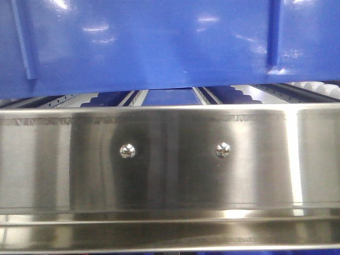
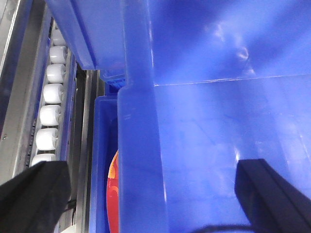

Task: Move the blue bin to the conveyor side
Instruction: 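Close both grippers on opposite side rims of the blue bin, then pull the gripped blue bin off the rollers toward the robot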

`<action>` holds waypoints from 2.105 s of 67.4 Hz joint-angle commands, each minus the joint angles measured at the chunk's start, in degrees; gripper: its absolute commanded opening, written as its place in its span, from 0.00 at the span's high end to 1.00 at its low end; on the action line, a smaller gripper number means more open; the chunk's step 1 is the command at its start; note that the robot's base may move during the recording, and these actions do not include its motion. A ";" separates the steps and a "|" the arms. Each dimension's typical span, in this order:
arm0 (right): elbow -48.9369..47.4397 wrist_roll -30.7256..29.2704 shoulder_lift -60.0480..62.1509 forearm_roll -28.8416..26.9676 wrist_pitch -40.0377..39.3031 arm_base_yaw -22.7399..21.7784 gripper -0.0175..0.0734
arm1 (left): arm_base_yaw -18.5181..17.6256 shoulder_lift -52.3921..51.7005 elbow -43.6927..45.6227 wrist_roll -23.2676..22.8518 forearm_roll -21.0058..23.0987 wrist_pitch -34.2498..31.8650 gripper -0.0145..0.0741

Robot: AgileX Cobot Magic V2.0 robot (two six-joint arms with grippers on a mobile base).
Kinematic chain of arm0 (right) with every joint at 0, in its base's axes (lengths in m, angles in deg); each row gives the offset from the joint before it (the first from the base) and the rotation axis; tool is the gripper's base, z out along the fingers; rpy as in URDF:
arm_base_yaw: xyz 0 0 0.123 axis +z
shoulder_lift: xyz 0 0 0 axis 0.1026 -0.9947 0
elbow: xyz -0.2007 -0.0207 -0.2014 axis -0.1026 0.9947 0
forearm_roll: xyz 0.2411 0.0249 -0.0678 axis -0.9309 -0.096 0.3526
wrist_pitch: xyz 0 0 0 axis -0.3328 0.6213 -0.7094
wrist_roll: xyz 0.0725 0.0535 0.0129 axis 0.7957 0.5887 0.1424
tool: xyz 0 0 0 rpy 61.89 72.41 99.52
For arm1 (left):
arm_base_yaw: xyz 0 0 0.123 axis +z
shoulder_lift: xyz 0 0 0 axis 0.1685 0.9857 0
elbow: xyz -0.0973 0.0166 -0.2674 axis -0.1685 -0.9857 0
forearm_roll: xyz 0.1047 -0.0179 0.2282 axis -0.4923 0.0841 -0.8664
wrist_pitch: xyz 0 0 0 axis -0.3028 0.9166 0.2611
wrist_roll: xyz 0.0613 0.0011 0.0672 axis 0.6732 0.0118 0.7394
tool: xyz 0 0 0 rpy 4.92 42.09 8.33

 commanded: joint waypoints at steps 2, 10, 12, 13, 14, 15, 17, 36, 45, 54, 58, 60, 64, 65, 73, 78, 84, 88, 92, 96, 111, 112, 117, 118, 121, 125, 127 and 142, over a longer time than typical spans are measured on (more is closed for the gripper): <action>-1.09 0.08 -0.09 0.53 -0.70 0.02 0.20 | -0.10 -0.06 0.10 -0.11 0.09 -0.49 0.17; -2.79 0.08 -0.06 0.53 -0.70 0.02 0.20 | -0.10 -0.06 0.10 -0.11 0.09 -0.49 0.17; -3.18 0.08 -0.06 0.53 -0.70 0.02 0.20 | -0.10 -0.06 0.10 -0.11 0.09 -0.49 0.17; -3.39 0.08 -0.06 0.53 -0.70 0.02 0.20 | -0.10 -0.06 0.10 -0.11 0.09 -0.49 0.17; -3.54 0.08 -0.06 0.53 -0.70 0.02 0.20 | -0.10 -0.06 0.10 -0.11 0.09 -0.49 0.17; -3.52 0.08 -0.06 0.53 -0.70 0.02 0.20 | -0.10 -0.06 0.10 -0.11 0.09 -0.49 0.17; -3.79 0.08 -0.06 0.53 -0.70 0.02 0.20 | -0.10 -0.06 0.10 -0.11 0.09 -0.49 0.17; -4.02 0.08 -1.83 0.53 -0.70 0.02 0.20 | -0.10 -0.06 0.10 -0.11 0.09 -0.49 0.17; -4.02 0.08 -2.38 0.53 -0.70 0.02 0.20 | -0.10 -0.06 0.10 -0.11 0.09 -0.49 0.17; -4.02 0.08 -2.38 0.53 -0.70 0.02 0.20 | -0.10 -0.06 0.10 -0.11 -0.03 -0.49 0.17; -4.02 0.08 -2.38 0.53 -0.70 0.02 0.20 | -0.10 -0.06 0.10 -0.11 -0.14 -0.49 0.17; -4.02 0.08 -2.38 0.53 -0.70 0.02 0.20 | -0.10 -0.06 0.10 -0.11 -0.39 -0.49 0.17; -4.02 0.08 -2.38 0.53 -0.70 0.02 0.20 | -0.10 -0.06 0.10 -0.11 -0.75 -0.49 0.17; -4.02 0.08 -2.38 0.53 -0.70 0.02 0.20 | -0.10 -0.06 0.10 -0.11 -0.79 -0.49 0.17; -4.02 0.08 -2.38 0.53 -0.70 0.02 0.20 | -0.10 -0.06 -0.99 -0.11 -1.15 -0.49 0.17; -4.02 0.08 -2.38 0.53 -0.70 0.02 0.20 | -0.10 -0.06 -2.22 -0.11 -1.15 -0.49 0.17; -4.02 0.08 -2.38 0.53 -0.70 0.02 0.20 | -0.10 -0.06 -3.40 -0.11 -1.15 -0.49 0.17; -4.02 0.08 -2.38 0.53 -0.70 0.02 0.20 | -0.10 -0.06 -4.02 -0.11 -1.25 -0.49 0.17; -4.02 0.08 -2.38 0.53 -0.70 0.02 0.20 | -0.10 0.07 -4.35 -0.11 -1.55 -0.49 0.17; -4.02 0.08 -2.38 0.53 -0.70 0.02 0.20 | -0.10 0.48 -4.47 -0.11 -1.56 -0.49 0.17; -4.02 0.08 -2.38 0.53 -0.70 0.02 0.20 | -0.10 1.04 -4.47 -0.11 -1.07 -0.49 0.17; -4.02 0.08 -2.38 0.53 -0.70 0.02 0.20 | -0.10 1.04 -4.47 -0.11 -1.07 -0.49 0.17; -4.02 0.08 -2.38 0.53 -0.70 0.02 0.20 | -0.10 1.04 -4.47 -0.11 -1.07 -0.49 0.17; -4.02 0.08 -2.38 0.53 -0.70 0.02 0.20 | -0.10 1.04 -4.47 -0.11 -1.07 -0.49 0.17; -4.02 0.08 -2.38 0.53 -0.70 0.02 0.20 | -0.10 1.04 -4.47 -0.11 -1.03 -0.49 0.17; -4.02 0.08 -2.38 0.53 -0.70 0.02 0.20 | -0.10 1.13 -4.47 -0.11 -1.04 -0.49 0.18; -4.02 0.08 -2.38 0.53 -0.70 0.02 0.21 | -0.10 1.30 -4.47 -0.11 -1.04 -0.49 0.19; -4.02 0.08 -2.38 0.53 -0.70 0.02 0.54 | -0.10 1.62 -5.16 -0.11 -0.46 -0.49 0.46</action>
